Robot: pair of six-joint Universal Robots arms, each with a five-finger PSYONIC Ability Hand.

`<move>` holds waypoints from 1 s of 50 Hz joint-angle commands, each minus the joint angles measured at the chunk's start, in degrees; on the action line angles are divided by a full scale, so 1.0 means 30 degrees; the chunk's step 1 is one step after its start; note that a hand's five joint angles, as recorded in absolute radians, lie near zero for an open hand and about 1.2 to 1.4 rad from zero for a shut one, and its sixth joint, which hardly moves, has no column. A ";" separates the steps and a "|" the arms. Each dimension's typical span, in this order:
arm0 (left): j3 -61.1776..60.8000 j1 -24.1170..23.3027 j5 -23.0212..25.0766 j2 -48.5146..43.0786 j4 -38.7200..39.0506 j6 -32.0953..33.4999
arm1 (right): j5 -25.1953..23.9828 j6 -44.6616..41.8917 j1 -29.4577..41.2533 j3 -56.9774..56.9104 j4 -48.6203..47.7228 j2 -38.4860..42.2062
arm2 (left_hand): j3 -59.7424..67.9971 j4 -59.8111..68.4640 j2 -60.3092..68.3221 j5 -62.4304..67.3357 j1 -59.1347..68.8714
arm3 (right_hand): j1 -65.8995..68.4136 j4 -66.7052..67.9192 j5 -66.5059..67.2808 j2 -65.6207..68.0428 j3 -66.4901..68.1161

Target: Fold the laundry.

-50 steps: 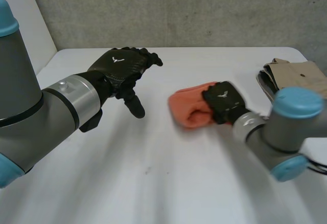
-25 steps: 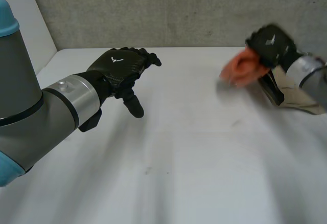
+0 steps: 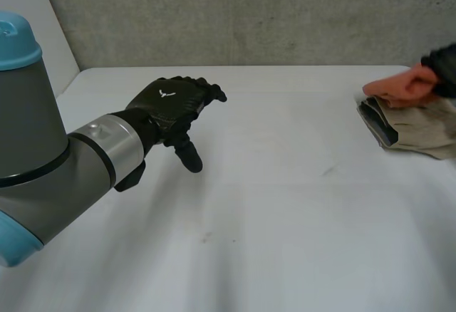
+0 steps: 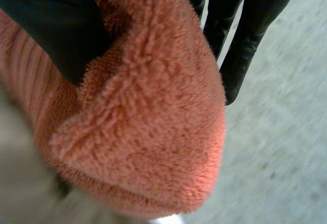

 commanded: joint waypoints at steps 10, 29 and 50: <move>-0.0001 -0.0054 -0.0044 -0.0287 0.0071 0.0000 | -0.0198 -0.3805 -0.1878 0.4620 0.1298 -0.2566 | -0.0112 0.0014 -0.0002 0.0236 -0.0149 | -1.3330 -1.9437 -1.7319 -1.8616 -1.8139; 0.0116 0.0209 -0.1034 0.1965 0.0800 0.0030 | 0.9519 -0.1088 0.7279 1.0824 0.5282 -1.3256 | -0.0615 -0.0489 -0.0505 -0.0266 -0.0652 | -1.3330 -1.9437 -1.7319 -1.8616 -1.8139; -0.1495 0.3081 -0.5170 0.3141 0.2912 0.0059 | 1.8437 0.2786 1.3591 1.8360 0.3028 -1.8476 | -0.1289 -0.1163 -0.1179 -0.0940 -0.1326 | -1.3330 -1.9437 -1.7319 -1.8616 -1.8139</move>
